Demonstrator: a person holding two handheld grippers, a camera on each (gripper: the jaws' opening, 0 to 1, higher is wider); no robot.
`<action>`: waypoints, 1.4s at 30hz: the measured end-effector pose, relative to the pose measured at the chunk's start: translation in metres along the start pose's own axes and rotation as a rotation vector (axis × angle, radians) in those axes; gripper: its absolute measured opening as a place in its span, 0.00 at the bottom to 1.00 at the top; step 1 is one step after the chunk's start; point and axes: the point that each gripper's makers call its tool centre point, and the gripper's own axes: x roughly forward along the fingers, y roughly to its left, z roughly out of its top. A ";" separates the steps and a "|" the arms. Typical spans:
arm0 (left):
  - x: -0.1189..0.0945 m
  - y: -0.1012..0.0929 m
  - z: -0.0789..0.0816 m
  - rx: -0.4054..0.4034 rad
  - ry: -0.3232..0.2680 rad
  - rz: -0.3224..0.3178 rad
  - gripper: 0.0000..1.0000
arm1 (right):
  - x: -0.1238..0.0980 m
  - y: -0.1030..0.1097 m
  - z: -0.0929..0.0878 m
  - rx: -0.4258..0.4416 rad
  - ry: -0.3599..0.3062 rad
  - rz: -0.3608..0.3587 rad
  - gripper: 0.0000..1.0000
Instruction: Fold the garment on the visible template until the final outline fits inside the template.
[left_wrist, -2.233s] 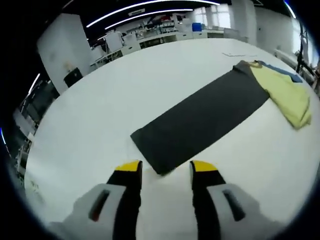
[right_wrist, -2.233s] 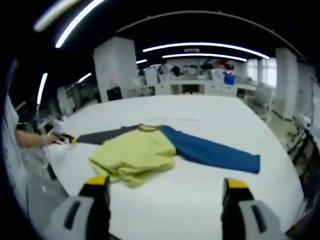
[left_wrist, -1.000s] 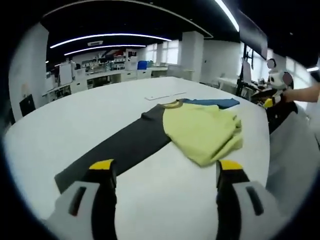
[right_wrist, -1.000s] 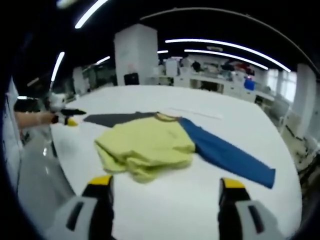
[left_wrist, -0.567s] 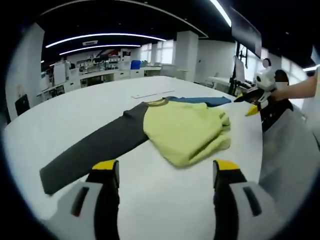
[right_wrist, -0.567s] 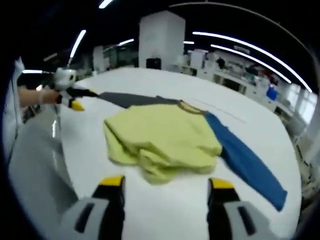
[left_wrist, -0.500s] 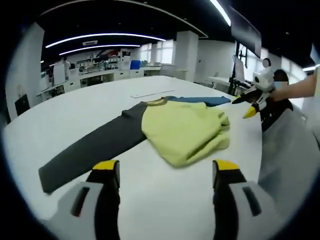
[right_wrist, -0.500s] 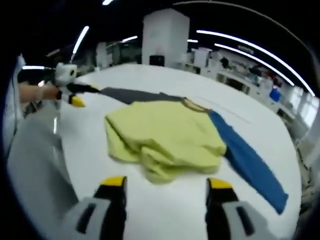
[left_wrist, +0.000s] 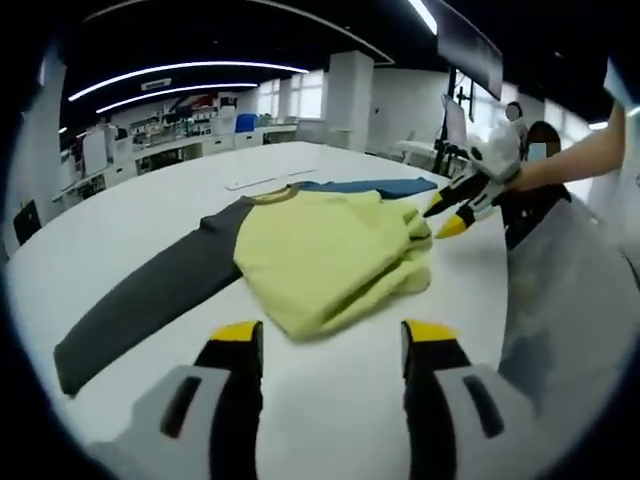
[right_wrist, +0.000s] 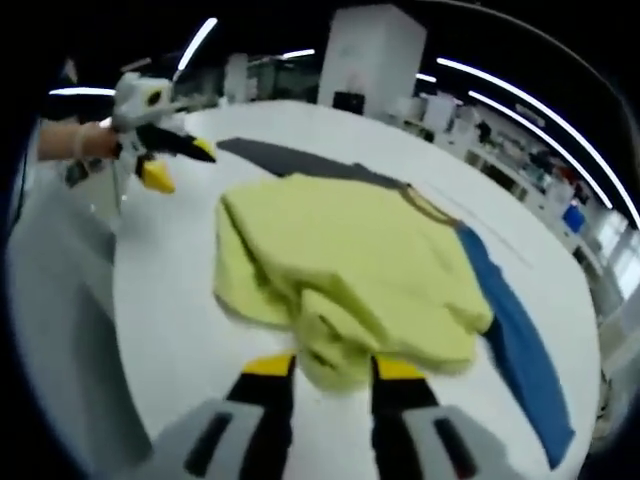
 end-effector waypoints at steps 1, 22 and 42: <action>0.003 -0.004 0.001 -0.008 -0.001 -0.010 0.51 | 0.002 -0.001 0.000 -0.007 0.001 -0.003 0.22; -0.001 -0.017 -0.012 -0.065 -0.009 -0.019 0.44 | -0.007 -0.016 0.040 0.030 -0.038 -0.006 0.00; -0.003 -0.018 -0.019 -0.099 -0.011 -0.018 0.42 | 0.045 -0.054 0.127 0.100 -0.060 0.058 0.00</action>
